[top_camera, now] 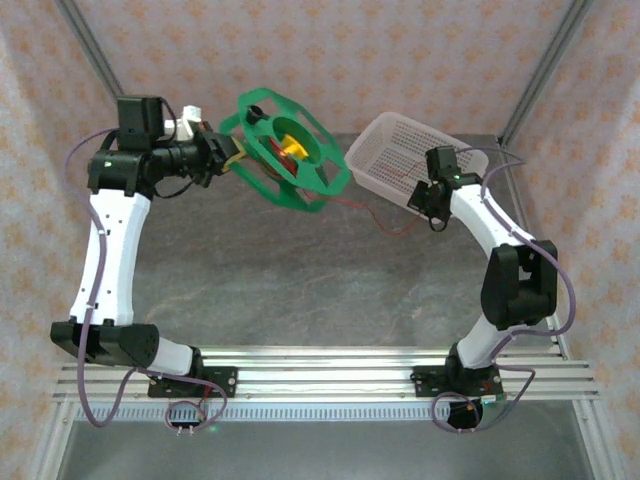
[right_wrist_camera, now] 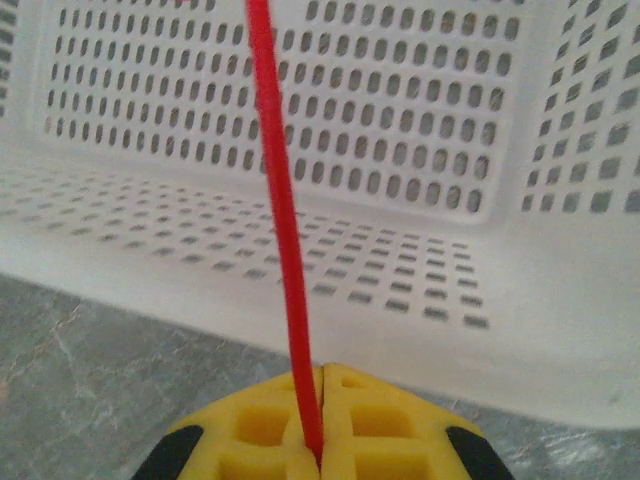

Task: Wrap the cables

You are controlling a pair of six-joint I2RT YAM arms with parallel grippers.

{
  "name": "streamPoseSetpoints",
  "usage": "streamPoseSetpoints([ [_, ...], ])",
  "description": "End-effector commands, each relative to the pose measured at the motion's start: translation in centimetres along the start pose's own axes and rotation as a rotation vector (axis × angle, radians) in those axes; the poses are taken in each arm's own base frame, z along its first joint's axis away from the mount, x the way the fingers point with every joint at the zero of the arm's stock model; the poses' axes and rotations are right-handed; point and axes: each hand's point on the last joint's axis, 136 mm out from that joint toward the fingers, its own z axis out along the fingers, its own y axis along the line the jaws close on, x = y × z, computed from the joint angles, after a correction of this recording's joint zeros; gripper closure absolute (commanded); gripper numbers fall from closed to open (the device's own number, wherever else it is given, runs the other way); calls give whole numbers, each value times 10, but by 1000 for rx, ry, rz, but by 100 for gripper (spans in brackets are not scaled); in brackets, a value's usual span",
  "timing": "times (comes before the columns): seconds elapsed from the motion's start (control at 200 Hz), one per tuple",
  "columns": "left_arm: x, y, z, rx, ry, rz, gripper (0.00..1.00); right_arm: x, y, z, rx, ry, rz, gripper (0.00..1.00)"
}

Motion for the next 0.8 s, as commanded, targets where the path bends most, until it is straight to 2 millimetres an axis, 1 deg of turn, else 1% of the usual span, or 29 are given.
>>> streamPoseSetpoints([
  [0.0,32,-32,-4,79,100,198,100,-18,-13,-5,28,-33,16,100],
  [0.135,64,-31,11,49,207,292,100,-32,-23,-10,39,-56,34,100],
  [0.23,86,-27,19,9,269,411,100,-42,-26,-15,48,-74,41,100],
  [0.35,114,-25,26,-32,342,560,100,-54,-24,-19,51,-98,49,100],
  [0.46,135,-17,28,-112,381,701,100,-65,-17,-24,33,-119,66,100],
  [0.526,138,-6,30,-193,371,786,100,-73,-12,-31,19,-138,73,100],
  [0.626,147,7,33,-261,372,869,100,-89,1,-45,-26,-171,83,100],
  [0.731,151,24,38,-347,363,951,100,-106,16,-65,-85,-210,101,100],
  [0.796,152,35,41,-405,354,992,100,-116,27,-81,-137,-237,116,100],
])
